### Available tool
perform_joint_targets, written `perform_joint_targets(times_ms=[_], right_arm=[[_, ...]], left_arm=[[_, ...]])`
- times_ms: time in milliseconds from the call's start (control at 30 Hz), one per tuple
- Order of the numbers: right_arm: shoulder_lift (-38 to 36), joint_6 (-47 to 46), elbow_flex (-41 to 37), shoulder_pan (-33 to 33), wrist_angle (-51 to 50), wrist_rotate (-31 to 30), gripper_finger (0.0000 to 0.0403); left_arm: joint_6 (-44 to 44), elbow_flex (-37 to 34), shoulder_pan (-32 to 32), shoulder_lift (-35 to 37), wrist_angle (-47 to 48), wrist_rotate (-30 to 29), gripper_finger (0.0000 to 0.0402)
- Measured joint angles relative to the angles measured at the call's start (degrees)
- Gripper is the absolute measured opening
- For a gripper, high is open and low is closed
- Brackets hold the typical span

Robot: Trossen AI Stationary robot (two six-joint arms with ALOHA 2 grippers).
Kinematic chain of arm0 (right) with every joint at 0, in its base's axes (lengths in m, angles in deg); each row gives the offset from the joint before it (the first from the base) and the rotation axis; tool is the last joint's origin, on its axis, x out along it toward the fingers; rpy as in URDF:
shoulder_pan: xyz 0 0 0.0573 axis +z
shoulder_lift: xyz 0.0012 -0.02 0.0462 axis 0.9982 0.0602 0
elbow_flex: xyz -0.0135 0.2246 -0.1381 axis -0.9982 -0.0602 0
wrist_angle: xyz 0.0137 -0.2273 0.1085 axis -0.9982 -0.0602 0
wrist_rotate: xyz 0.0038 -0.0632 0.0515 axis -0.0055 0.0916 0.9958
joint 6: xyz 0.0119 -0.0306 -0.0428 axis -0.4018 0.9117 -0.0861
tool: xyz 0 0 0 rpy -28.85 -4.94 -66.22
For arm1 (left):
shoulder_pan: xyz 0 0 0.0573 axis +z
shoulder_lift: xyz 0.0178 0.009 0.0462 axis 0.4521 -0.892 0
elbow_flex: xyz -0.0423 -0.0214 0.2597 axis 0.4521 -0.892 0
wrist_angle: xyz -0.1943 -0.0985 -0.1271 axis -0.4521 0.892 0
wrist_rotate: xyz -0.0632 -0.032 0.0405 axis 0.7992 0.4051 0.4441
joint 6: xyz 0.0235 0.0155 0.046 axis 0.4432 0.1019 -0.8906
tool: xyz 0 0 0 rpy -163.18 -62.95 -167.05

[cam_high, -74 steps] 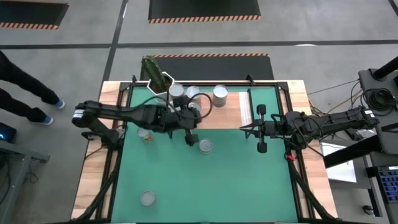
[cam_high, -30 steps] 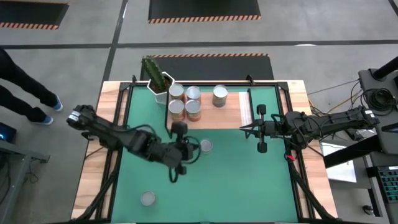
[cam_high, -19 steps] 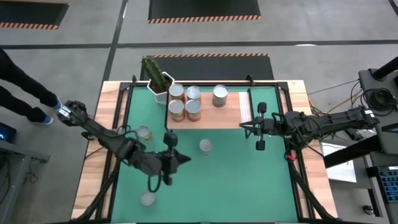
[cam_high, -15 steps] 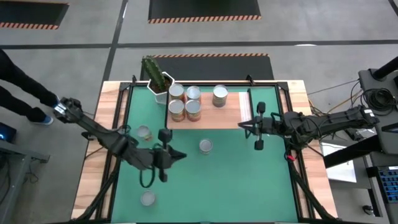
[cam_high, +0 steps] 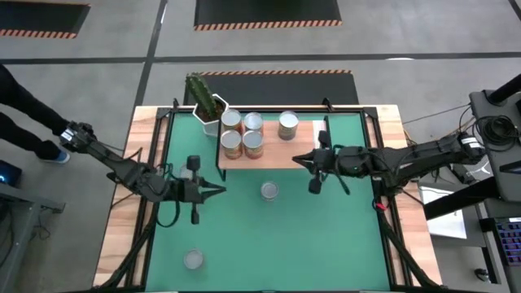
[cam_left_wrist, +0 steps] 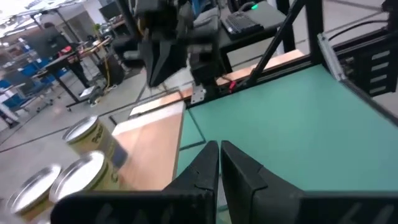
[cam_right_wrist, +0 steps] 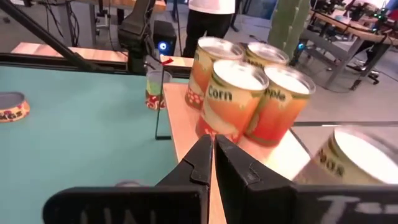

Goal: Pick and place cans onto a shelf
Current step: Adjust the cans on the shelf

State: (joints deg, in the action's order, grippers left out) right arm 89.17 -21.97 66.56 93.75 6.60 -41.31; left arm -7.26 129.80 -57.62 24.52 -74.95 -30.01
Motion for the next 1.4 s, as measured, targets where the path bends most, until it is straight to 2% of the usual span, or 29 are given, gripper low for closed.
perform_joint_targets(times_ms=[267,433,733,933,1400], right_arm=[[8.09,0.99,14.53,-0.87,-10.14,0.04,0.0009],[13.57,2.47,22.94,-2.86,-18.32,0.04,0.0009],[22.05,5.04,34.36,-7.15,-27.28,0.75,0.0009],[25.69,5.53,38.09,-10.35,-28.24,4.85,0.0009],[28.8,9.4,39.47,-15.48,-25.51,4.53,0.0009]], left_arm=[[0.11,-3.2,0.0,5.01,0.12,-4.92,0.0],[0.13,-3.93,0.0,6.67,-0.11,-5.23,0.0],[0.14,-4.77,0.0,7.28,0.23,-5.22,0.0],[0.13,-4.87,0.0,7.32,0.5,-5.22,0.0],[1.73,-4.87,0.0,8.49,5.08,-5.29,0.0]])
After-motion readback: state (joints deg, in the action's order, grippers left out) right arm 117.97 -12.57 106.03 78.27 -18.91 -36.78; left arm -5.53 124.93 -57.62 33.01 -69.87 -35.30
